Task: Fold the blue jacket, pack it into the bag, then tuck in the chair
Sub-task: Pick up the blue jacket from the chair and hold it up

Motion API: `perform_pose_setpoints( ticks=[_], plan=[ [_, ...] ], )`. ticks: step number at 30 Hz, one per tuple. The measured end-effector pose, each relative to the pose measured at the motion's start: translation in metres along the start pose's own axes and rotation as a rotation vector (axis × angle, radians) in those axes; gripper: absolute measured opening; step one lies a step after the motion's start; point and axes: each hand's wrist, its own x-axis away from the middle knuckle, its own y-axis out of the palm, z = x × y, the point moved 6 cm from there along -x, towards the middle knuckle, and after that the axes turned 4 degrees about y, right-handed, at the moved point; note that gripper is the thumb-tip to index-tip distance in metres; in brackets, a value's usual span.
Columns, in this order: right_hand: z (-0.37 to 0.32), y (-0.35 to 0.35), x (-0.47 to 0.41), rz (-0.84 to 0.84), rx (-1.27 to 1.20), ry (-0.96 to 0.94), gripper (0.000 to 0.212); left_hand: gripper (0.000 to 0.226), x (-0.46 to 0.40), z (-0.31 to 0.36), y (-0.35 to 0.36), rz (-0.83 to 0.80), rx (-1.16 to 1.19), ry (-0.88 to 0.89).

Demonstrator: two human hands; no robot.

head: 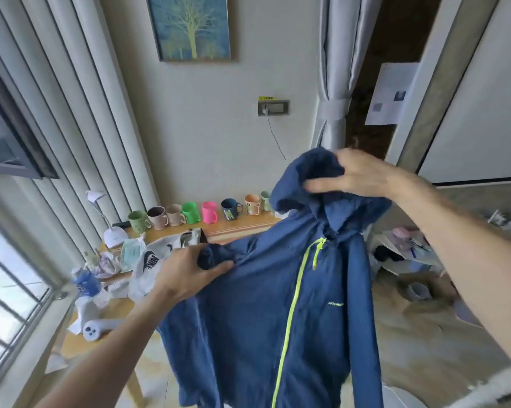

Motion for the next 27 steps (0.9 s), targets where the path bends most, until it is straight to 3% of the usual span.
perform_pose_setpoints(
  ticks=[1, 3, 5, 7, 10, 12, 15, 19, 24, 27],
  plan=[
    [0.004, 0.007, -0.013, -0.111, 0.203, 0.032, 0.063, 0.047, -0.015, -0.01, -0.001, 0.02, -0.006, -0.005],
    [0.018, 0.018, -0.046, -0.163, 0.691, 0.102, 0.081, 0.048, -0.045, -0.029, -0.003, 0.072, -0.002, -0.023],
    [0.025, 0.027, -0.086, -0.007, 0.977, 0.06, 0.062, 0.035, -0.075, -0.042, -0.005, 0.114, -0.1, 0.017],
    [0.032, 0.032, -0.124, 0.176, 1.068, -0.005, 0.033, 0.018, -0.102, -0.052, -0.002, 0.12, -0.246, 0.073],
    [0.059, 0.03, -0.185, 0.298, 1.003, 0.08, 0.032, 0.076, -0.145, -0.072, 0.015, -0.039, -0.332, 0.185],
    [0.083, 0.022, -0.233, 0.352, 0.861, 0.18, 0.034, 0.094, -0.178, -0.092, 0.03, -0.155, -0.478, 0.29],
    [0.118, 0.019, -0.318, 0.335, 0.691, 0.273, 0.035, 0.068, -0.228, -0.111, 0.051, -0.296, -0.652, 0.364],
    [0.165, 0.054, -0.439, 0.218, 0.557, 0.297, 0.036, 0.034, -0.305, -0.152, 0.084, -0.386, -0.763, 0.252],
    [0.222, 0.144, -0.549, 0.066, 0.445, 0.287, 0.031, 0.033, -0.37, -0.22, 0.134, -0.522, -0.854, 0.004],
    [0.251, 0.205, -0.581, -0.077, 0.37, 0.294, 0.032, 0.035, -0.384, -0.258, 0.162, -0.625, -1.024, -0.174]
  ],
)
